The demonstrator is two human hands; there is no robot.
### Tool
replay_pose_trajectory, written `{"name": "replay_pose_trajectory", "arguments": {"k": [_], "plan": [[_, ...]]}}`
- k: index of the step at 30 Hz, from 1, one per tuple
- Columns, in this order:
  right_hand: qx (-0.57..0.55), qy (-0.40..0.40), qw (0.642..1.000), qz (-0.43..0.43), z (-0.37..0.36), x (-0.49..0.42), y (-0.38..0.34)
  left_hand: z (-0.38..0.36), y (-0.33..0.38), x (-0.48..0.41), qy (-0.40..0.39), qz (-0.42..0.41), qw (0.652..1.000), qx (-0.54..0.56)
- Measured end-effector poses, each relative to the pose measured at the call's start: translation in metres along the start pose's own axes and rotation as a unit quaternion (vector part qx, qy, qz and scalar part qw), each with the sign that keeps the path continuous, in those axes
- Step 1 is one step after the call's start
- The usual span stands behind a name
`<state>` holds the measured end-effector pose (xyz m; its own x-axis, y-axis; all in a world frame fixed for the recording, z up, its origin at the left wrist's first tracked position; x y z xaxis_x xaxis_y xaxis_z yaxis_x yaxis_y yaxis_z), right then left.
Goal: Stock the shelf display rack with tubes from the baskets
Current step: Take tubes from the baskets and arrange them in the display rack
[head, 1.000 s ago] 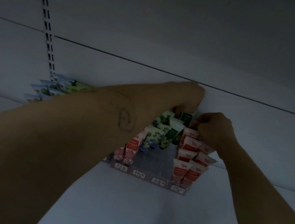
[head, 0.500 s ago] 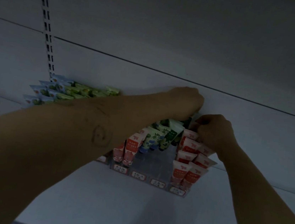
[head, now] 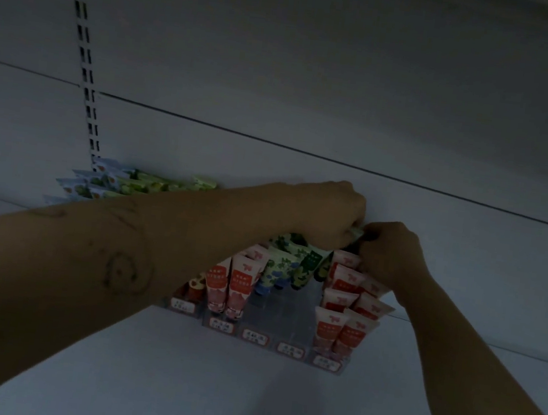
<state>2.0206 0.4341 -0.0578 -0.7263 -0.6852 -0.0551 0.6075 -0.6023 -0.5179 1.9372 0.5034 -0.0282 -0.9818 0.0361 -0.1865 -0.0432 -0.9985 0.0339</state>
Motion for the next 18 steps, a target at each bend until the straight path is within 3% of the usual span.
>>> {"name": "replay_pose_trajectory", "arguments": {"k": [6,13,18], "plan": [[-0.016,-0.008,1.0,-0.005,0.0,0.0,0.001,-0.001,-0.002,-0.01,-0.021,0.025,0.999,0.007],[-0.035,-0.011,0.999,-0.006,0.0,-0.004,0.004,0.015,-0.012,-0.001,0.089,0.058,0.993,0.045],[-0.01,-0.024,1.0,-0.005,0.002,-0.003,0.003,-0.003,-0.009,-0.002,0.048,0.062,0.995,0.068]]}}
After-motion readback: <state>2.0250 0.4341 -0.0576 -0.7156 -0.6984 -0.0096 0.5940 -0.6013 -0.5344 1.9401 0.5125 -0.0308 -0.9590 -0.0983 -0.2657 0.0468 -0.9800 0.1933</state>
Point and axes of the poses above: each hand's wrist, its own x-axis away from the middle knuckle, its own z-axis out of the back of the hand, y = z × x, the point moved 5 cm from there along -x, towards the middle knuckle, and after that the axes turned 15 degrees about -z, right-handed, at the moved point
